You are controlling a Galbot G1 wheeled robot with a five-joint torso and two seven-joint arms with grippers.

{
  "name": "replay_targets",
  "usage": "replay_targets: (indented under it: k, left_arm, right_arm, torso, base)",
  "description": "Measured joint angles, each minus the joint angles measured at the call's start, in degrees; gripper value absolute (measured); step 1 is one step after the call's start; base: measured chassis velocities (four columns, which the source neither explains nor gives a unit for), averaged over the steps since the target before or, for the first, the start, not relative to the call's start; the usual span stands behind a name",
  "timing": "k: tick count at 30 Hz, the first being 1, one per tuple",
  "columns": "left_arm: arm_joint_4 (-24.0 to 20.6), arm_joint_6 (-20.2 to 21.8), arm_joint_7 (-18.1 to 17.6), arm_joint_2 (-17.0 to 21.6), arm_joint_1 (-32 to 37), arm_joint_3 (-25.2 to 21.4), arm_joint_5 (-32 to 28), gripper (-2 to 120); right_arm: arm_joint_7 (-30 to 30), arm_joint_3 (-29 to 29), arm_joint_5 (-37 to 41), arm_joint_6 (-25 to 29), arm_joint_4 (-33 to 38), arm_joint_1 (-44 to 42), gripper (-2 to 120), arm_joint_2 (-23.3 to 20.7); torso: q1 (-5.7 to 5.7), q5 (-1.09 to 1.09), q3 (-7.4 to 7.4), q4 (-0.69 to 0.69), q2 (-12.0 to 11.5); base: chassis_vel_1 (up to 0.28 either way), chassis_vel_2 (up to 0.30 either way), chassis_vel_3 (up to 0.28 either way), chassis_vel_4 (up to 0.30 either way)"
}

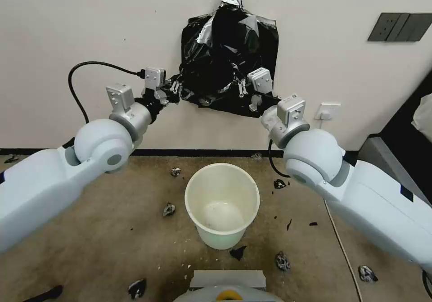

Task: Place a trash bag onto the trash bin.

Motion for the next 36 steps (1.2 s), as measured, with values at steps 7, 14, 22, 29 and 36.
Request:
replay_targets:
  k: [7,14,22,29,36]
  left_arm:
    - [-5.98,-2.72,0.00,2.13,10.95,-9.24,1.01,0]
    - [-10.03,-4.42,0.11,4.18,22.63,-17.61,6.17,0]
    - [-12.72,-4.76,0.13,3.82,27.35,-19.16,7.53,0]
    - [-16.10,-4.76,0.29,3.60,34.68,-23.39,7.53,0]
    - [-18.38,-4.14,-0.83,2.35,37.25,-23.68,5.16,0]
  right_arm:
    - [-1.90,1.58,1.40,3.36,3.35,-5.74,0,-1.27]
    - [-5.46,3.25,-0.52,4.66,6.62,-13.32,0,-3.09]
    - [-6.06,5.18,-1.28,4.98,9.13,-18.67,0,-3.97]
    - [-5.41,8.37,-0.78,4.91,12.79,-22.56,0,-6.48]
    - [-3.24,10.51,0.83,3.51,15.50,-25.56,0,-8.08]
  torso:
    - [0.00,0.00,0.00,0.01,0.00]
    - [0.00,-0.01,-0.01,0.00,0.00]
    - [0.00,0.00,0.00,0.00,0.00]
    - [0.00,0.00,-0.01,0.01,0.00]
    - [-0.01,0.00,0.00,0.01,0.00]
  base:
    - [0.000,0.000,0.000,0.000]
    - [0.000,0.000,0.000,0.000]
    - [0.000,0.000,0.000,0.000]
    - [0.000,0.000,0.000,0.000]
    - [0.000,0.000,0.000,0.000]
